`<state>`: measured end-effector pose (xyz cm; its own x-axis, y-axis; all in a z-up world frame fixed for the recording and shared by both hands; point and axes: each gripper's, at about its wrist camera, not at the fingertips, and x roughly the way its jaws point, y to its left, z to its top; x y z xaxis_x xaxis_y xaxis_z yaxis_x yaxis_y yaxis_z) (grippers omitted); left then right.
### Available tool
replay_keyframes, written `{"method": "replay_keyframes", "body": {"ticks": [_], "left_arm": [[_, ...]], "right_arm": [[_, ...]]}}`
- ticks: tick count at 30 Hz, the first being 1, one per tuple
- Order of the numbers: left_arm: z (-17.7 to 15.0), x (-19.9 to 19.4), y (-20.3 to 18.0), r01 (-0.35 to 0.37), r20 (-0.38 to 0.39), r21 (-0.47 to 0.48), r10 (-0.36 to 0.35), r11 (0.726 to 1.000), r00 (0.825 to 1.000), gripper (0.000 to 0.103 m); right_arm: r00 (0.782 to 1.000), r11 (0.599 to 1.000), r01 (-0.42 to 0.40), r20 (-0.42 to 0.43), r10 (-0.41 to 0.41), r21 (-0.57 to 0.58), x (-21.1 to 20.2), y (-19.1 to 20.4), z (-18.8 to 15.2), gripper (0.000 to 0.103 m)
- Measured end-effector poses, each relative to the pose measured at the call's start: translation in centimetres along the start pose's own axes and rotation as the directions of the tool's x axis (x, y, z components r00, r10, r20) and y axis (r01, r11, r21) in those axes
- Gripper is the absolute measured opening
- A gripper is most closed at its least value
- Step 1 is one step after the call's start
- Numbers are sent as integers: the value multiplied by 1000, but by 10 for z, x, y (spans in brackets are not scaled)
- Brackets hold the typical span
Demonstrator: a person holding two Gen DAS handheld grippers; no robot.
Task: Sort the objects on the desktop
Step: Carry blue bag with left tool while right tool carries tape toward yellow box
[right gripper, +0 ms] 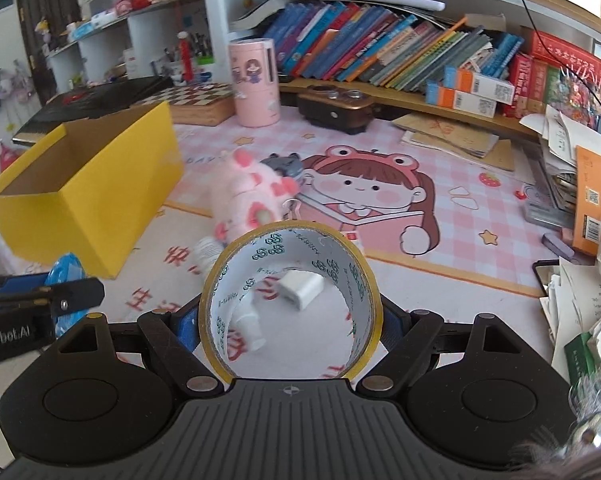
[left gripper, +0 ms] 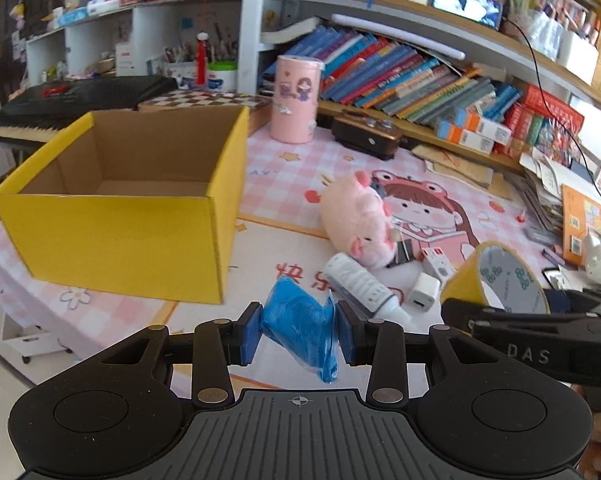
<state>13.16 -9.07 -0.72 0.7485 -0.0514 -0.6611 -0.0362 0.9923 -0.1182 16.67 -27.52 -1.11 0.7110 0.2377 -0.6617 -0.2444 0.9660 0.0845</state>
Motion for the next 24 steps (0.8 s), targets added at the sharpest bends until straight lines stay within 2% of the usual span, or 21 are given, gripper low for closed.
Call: {"method": "replay_keyframes", "body": {"ticks": [16, 24], "left_arm": [[-14, -53, 70, 57, 82, 20, -59, 998, 995, 37], [-37, -82, 116, 77, 72, -21, -76, 997, 995, 37]], "right_arm": [[998, 999, 41, 54, -43, 22, -38, 84, -16, 81], [999, 999, 52, 6, -52, 8, -56, 137, -45, 81]]}}
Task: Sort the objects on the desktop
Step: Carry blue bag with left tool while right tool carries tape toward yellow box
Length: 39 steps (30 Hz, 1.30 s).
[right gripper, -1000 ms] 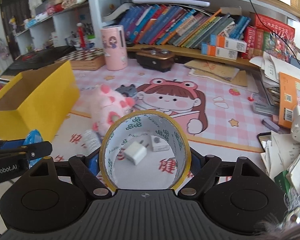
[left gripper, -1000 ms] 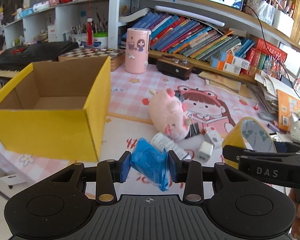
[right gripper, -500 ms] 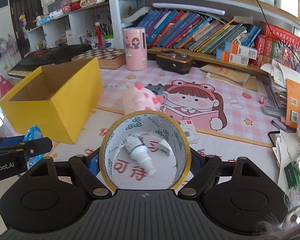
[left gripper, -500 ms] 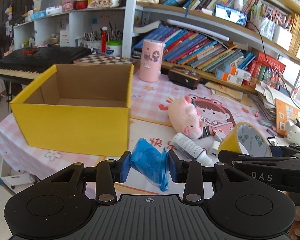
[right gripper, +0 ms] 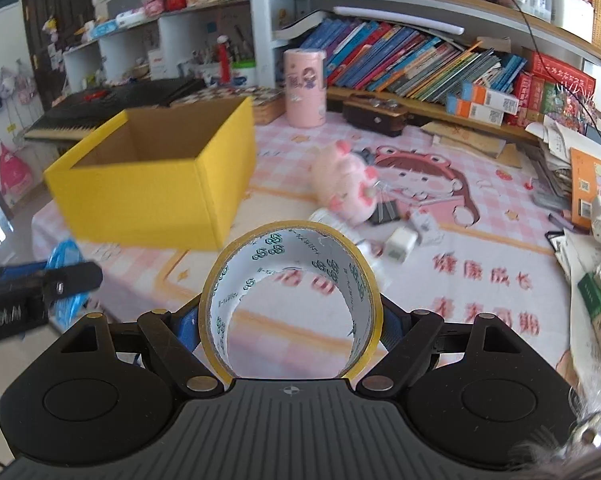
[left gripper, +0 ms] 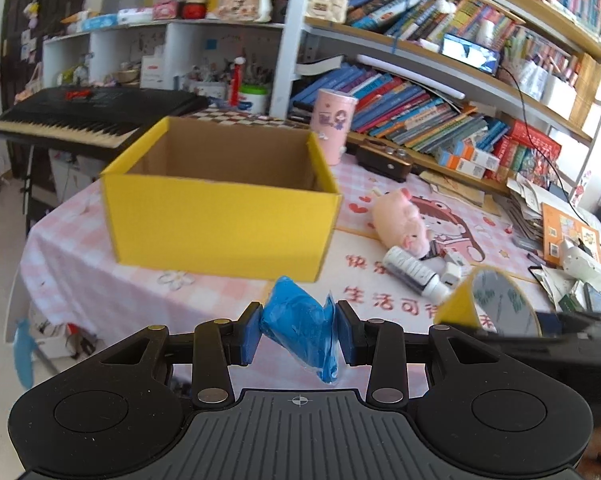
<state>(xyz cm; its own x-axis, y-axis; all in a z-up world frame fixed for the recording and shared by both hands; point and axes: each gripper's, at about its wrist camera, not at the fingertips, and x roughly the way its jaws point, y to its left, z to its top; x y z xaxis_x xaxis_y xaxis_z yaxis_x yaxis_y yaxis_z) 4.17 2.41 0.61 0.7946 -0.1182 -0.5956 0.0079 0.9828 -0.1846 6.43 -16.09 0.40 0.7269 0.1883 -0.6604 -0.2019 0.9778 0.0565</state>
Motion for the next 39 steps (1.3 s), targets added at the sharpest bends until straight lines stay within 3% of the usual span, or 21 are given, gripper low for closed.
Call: {"method": "replay_keyframes", "body": {"ticks": [6, 14, 39], "left_arm": [[-19, -23, 26, 19, -31, 11, -19, 1000, 999, 37], [-33, -48, 62, -7, -38, -5, 7, 1000, 999, 37], [-29, -78, 107, -36, 58, -38, 38, 999, 998, 37]], "right_arm": [[1000, 999, 18, -17, -18, 29, -15, 31, -24, 81], [999, 999, -3, -34, 4, 37, -25, 69, -41, 81], [998, 998, -49, 26, 49, -26, -32, 120, -28, 81]]}}
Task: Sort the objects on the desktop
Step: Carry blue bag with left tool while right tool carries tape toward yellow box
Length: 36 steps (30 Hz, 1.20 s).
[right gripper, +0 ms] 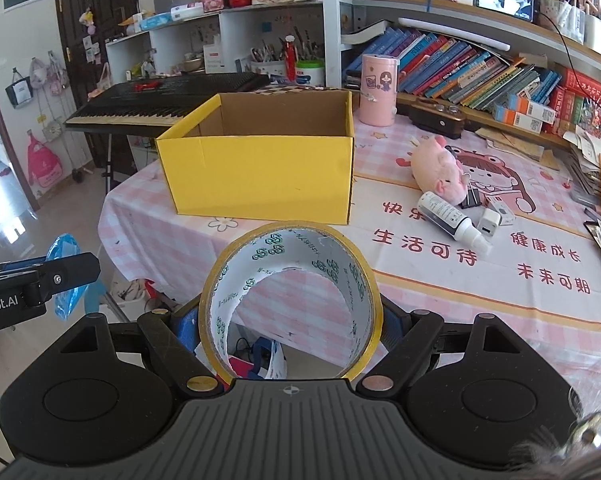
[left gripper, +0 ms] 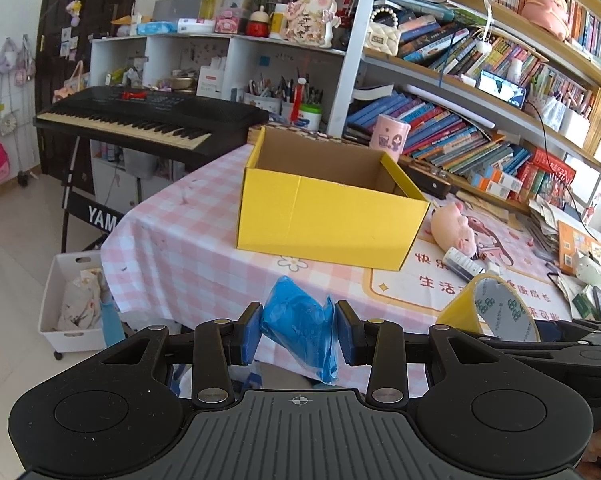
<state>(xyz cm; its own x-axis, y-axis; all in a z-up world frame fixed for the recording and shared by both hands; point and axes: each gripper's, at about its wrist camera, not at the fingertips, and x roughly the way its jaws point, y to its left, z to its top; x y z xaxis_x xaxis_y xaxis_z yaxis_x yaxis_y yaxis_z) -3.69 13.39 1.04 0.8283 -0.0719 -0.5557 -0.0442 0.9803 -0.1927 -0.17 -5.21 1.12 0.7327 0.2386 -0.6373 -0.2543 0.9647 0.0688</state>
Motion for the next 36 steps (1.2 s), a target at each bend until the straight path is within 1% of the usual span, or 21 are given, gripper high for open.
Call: {"method": "replay_keyframes", "body": {"ticks": [13, 22, 27, 36], "left_arm": [[0, 1, -6, 15, -9, -1, -15, 1000, 1000, 37], [7, 17, -14, 5, -18, 7, -5, 1000, 1000, 37], [20, 29, -19, -12, 6, 24, 12, 1000, 1000, 37], [63, 57, -26, -35, 81, 27, 32, 999, 996, 37]], "right_arm": [[1000, 1000, 9, -15, -9, 0, -2, -4, -4, 81], [1000, 1000, -1, -21, 1, 5, 12, -14, 6, 81], [999, 999, -25, 24, 26, -29, 22, -18, 24, 81], [988, 989, -91, 113, 104, -114, 48, -26, 76, 81]]}}
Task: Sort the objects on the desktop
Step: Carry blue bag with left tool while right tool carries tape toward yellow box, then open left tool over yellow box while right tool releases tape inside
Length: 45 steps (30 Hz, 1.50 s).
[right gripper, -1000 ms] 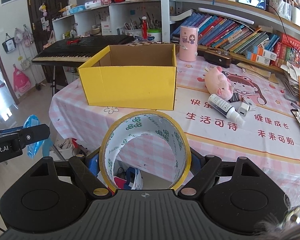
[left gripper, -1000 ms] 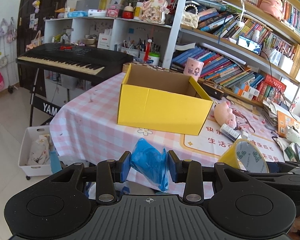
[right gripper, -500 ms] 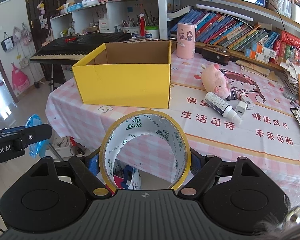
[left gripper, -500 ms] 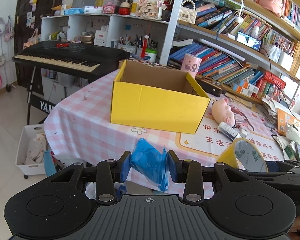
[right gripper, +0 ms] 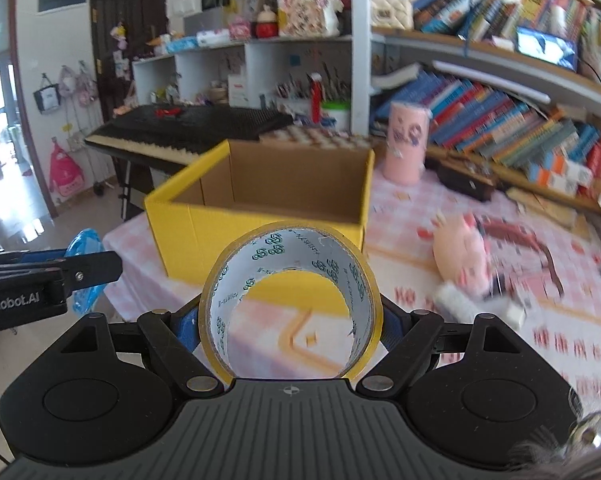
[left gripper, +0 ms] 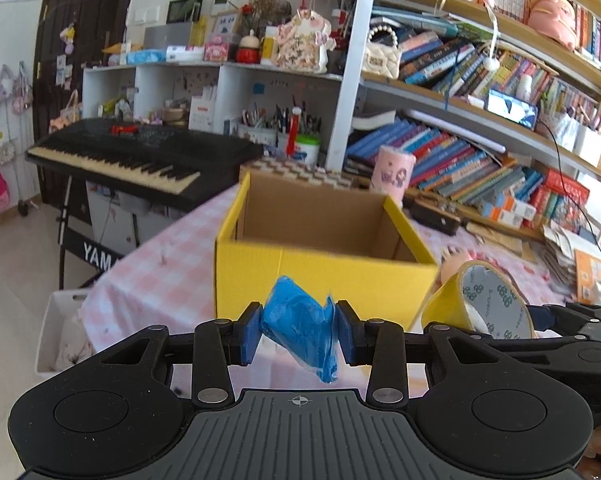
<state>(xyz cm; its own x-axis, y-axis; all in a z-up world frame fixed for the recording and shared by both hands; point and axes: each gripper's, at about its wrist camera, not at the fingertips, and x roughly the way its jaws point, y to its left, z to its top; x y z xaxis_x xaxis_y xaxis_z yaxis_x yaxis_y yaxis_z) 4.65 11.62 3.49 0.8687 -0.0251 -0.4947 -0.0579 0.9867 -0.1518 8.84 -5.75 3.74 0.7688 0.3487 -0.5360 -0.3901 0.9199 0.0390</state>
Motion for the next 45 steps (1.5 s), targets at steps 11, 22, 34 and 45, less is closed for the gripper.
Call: {"method": "replay_keyframes", "body": {"ticks": [11, 22, 34, 45], "left_arm": [[54, 53, -12, -58, 62, -3, 58, 998, 996, 37], [102, 143, -12, -138, 5, 38, 138, 990, 990, 37], [87, 219, -16, -134, -240, 141, 165, 981, 956, 38], [79, 239, -15, -135, -318, 153, 178, 979, 931, 39]], "right_arm": [[993, 993, -92, 69, 97, -77, 54, -30, 70, 81], [991, 934, -129, -13, 132, -333, 148, -40, 110, 81], [942, 730, -313, -299, 155, -608, 218, -20, 94, 81], [880, 659, -416, -461, 116, -627, 251, -9, 93, 81]]}}
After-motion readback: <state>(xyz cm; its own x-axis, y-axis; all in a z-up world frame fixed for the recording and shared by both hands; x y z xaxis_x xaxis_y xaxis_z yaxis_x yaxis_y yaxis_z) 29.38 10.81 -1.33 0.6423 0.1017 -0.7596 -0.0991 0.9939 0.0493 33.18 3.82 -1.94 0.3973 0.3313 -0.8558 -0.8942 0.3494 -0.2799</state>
